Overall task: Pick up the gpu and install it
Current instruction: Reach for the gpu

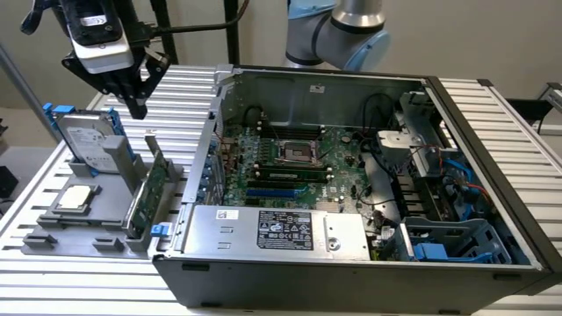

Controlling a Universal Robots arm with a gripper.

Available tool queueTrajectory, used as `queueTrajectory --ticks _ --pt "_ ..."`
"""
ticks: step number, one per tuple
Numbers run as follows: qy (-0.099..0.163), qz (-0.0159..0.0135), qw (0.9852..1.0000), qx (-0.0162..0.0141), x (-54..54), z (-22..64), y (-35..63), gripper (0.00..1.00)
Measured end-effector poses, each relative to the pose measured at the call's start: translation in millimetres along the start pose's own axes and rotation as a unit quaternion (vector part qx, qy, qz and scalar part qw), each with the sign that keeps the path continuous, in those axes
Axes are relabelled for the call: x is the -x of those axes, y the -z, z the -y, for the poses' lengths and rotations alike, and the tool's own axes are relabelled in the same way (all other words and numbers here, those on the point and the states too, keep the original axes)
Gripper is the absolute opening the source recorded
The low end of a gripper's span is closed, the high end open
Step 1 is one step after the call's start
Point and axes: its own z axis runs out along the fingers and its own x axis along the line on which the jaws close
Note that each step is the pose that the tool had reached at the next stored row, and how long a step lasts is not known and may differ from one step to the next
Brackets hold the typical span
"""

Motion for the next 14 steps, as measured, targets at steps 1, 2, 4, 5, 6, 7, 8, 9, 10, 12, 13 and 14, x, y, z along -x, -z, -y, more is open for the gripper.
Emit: queueTrajectory --ticks 1,2,4,5,6,7,8,9,10,12,13,14 --pt "0.000 0.0000 1.0000 -0.0007 -4.7 0.7 -0.5 0.11" --pt "0.000 0.0001 1.0000 -0.0016 -9.3 1.3 -0.8 0.11" --pt "0.000 0.0002 1.0000 -0.0034 -18.0 2.5 -1.6 0.11" --pt "0.000 0.0003 1.0000 -0.0045 -22.1 3.1 -1.9 0.11" --pt "0.000 0.0004 1.0000 -0.0058 -25.9 3.7 -2.1 0.11" --pt "0.000 0.0005 1.0000 -0.0075 -29.1 4.3 -2.3 0.11" --pt "0.000 0.0006 1.0000 -0.0094 -31.8 5.0 -2.4 0.11" --pt "0.000 0.0008 0.9999 -0.0112 -34.1 5.7 -2.6 0.11" --pt "0.000 0.0009 0.9999 -0.0131 -35.8 6.8 -2.9 0.11" --pt "0.000 0.0010 0.9999 -0.0139 -36.5 7.4 -3.1 0.11" --pt "0.000 0.0010 0.9999 -0.0139 -36.5 7.4 -3.1 0.11" --pt "0.000 0.0010 0.9999 -0.0140 -36.5 7.4 -3.1 0.11"
